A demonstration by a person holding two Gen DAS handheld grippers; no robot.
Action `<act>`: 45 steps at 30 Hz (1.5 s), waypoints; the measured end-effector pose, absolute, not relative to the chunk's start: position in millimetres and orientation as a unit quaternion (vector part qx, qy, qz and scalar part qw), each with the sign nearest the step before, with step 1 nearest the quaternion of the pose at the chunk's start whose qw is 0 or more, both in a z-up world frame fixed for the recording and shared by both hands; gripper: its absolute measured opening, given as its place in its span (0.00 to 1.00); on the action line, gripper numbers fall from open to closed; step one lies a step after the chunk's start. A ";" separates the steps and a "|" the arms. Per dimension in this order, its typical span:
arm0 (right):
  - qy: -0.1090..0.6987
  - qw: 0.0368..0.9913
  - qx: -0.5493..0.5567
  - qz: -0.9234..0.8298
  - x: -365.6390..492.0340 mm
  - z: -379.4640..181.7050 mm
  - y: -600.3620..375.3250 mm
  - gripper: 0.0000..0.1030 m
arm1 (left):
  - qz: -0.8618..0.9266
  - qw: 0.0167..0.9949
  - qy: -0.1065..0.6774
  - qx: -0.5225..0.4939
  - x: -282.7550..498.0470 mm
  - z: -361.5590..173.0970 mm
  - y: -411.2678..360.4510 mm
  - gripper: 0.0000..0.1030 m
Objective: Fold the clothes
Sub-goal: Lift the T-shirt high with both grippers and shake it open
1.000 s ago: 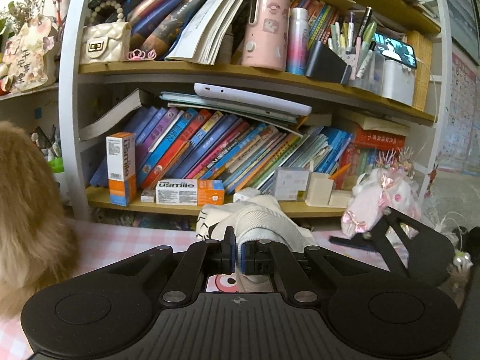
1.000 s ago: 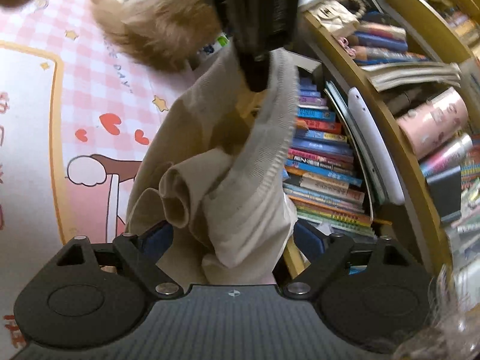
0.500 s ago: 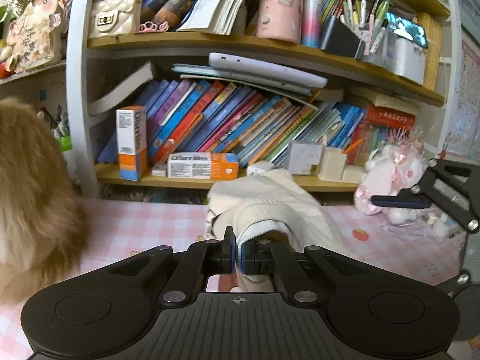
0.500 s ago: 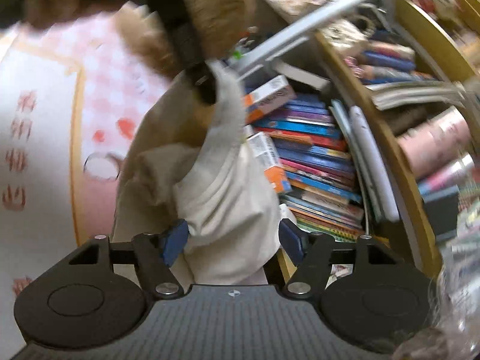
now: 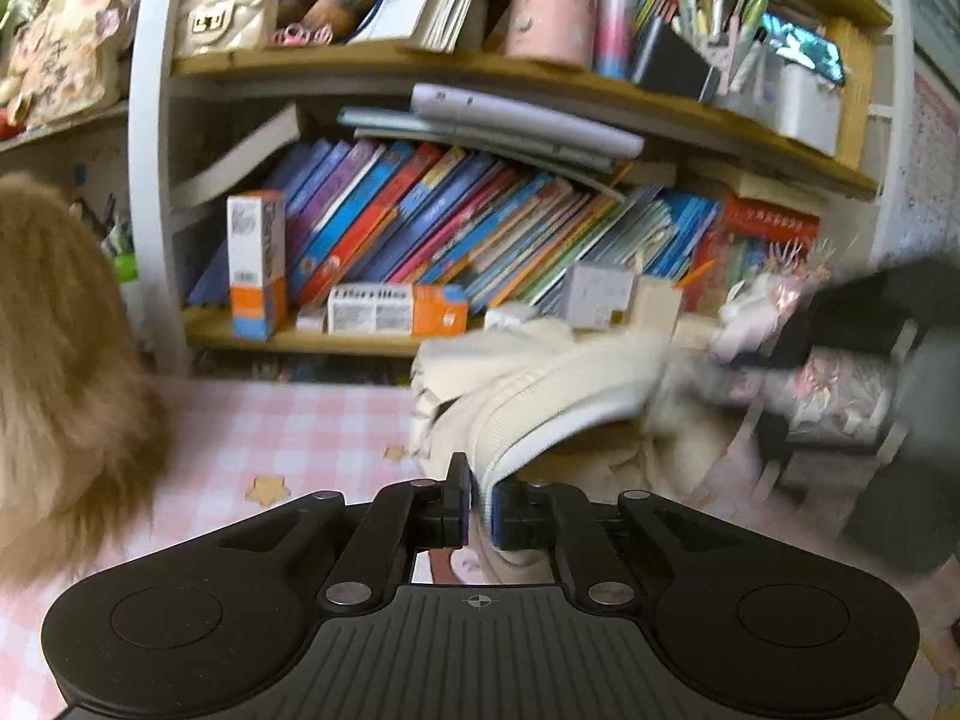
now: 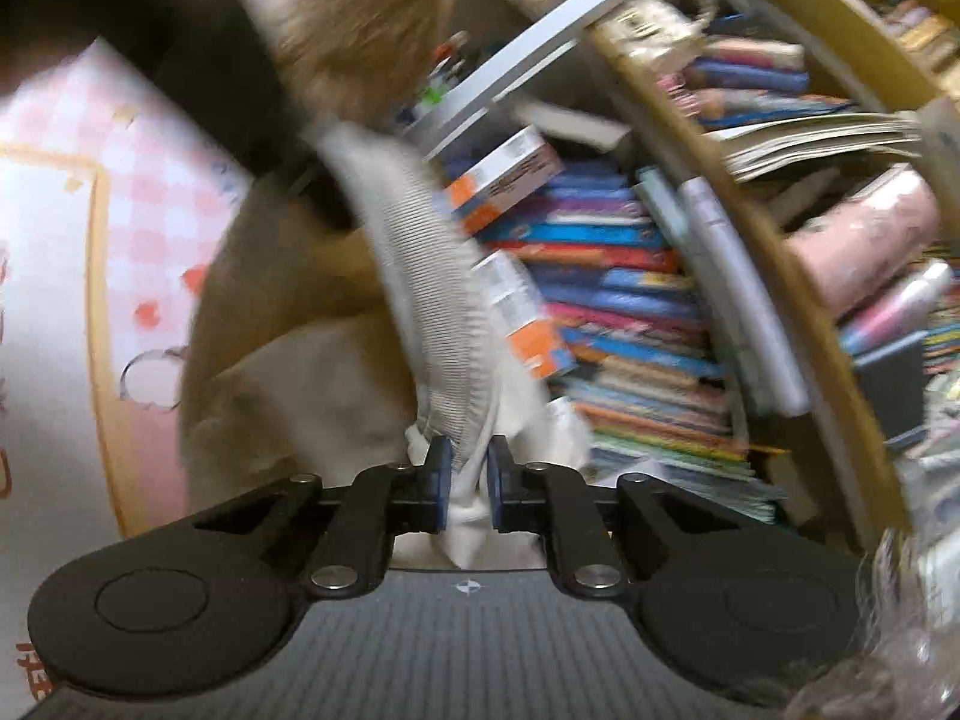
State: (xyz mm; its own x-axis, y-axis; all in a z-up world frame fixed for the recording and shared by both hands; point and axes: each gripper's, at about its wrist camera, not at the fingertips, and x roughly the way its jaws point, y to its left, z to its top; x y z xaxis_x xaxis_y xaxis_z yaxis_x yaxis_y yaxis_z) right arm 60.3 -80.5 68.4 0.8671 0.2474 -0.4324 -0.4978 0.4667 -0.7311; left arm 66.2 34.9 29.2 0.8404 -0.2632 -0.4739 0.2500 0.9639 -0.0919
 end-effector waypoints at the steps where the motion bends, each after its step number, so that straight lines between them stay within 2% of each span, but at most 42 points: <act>1: 0.124 0.852 -0.462 0.214 59.2 77.7 -82.2 0.10 | -0.140 0.957 0.252 -0.014 65.6 26.7 32.1 0.12; 4: 0.092 0.867 -0.448 0.197 56.5 106.3 -85.0 0.07 | -0.153 0.956 0.252 -0.009 61.7 23.6 20.1 0.18; 5: 0.080 0.872 -0.442 0.191 55.8 116.0 -84.6 0.02 | -0.156 0.956 0.249 -0.005 59.6 23.2 15.9 0.26; 7: 0.061 0.881 -0.432 0.182 55.4 132.9 -84.3 0.01 | -0.164 0.956 0.244 -0.001 54.1 22.6 7.5 0.33; 9: 0.039 0.888 -0.425 0.170 54.6 148.3 -84.2 0.00 | -0.163 0.956 0.243 0.002 50.6 19.5 2.0 0.45; 13: 0.016 0.897 -0.413 0.156 58.0 175.3 -88.3 0.00 | -0.153 0.958 0.243 0.006 45.8 11.5 -6.0 0.45; 16: 0.030 0.893 -0.418 0.166 56.8 180.2 -94.0 0.00 | -0.140 0.961 0.240 0.011 48.0 9.6 -4.3 0.45; 20: 0.085 0.877 -0.428 0.202 49.9 163.3 -101.6 0.00 | -0.122 0.962 0.243 0.009 54.8 9.2 4.9 0.44; 24: 0.154 0.843 -0.457 0.237 43.3 121.6 -102.3 0.02 | -0.130 0.961 0.246 -0.005 55.0 9.1 16.1 0.45; 26: 0.189 0.826 -0.468 0.251 41.6 96.3 -99.7 0.10 | -0.131 0.959 0.251 -0.005 54.0 7.0 18.9 0.46; 28: 0.211 0.811 -0.478 0.264 40.3 71.6 -93.6 0.43 | -0.134 0.957 0.256 -0.005 52.5 4.9 21.6 0.46; 29: 0.222 0.803 -0.482 0.271 39.8 60.0 -90.3 0.47 | -0.137 0.957 0.257 -0.003 51.2 4.3 22.9 0.46; 32: 0.243 0.791 -0.486 0.282 44.7 35.0 -78.2 0.47 | -0.145 0.954 0.262 0.007 46.4 1.4 24.1 0.48; 35: 0.256 0.785 -0.496 0.270 57.5 14.0 -66.8 0.43 | -0.151 0.952 0.266 0.019 41.4 -1.7 24.2 0.49; 36: 0.256 0.786 -0.496 0.265 61.6 11.7 -64.6 0.27 | -0.151 0.952 0.267 0.027 40.1 -2.9 23.5 0.50; 37: 0.249 0.796 -0.485 0.264 62.9 17.8 -64.6 0.08 | -0.148 0.952 0.267 0.035 39.4 -3.9 22.9 0.51; 39: 0.235 0.814 -0.462 0.262 65.4 30.0 -64.7 0.07 | -0.139 0.953 0.267 0.042 40.9 -6.1 23.1 0.56; 45: 0.142 0.861 -0.424 0.244 51.7 90.5 -59.1 0.07 | -0.105 0.955 0.274 0.036 62.7 -13.1 23.4 0.56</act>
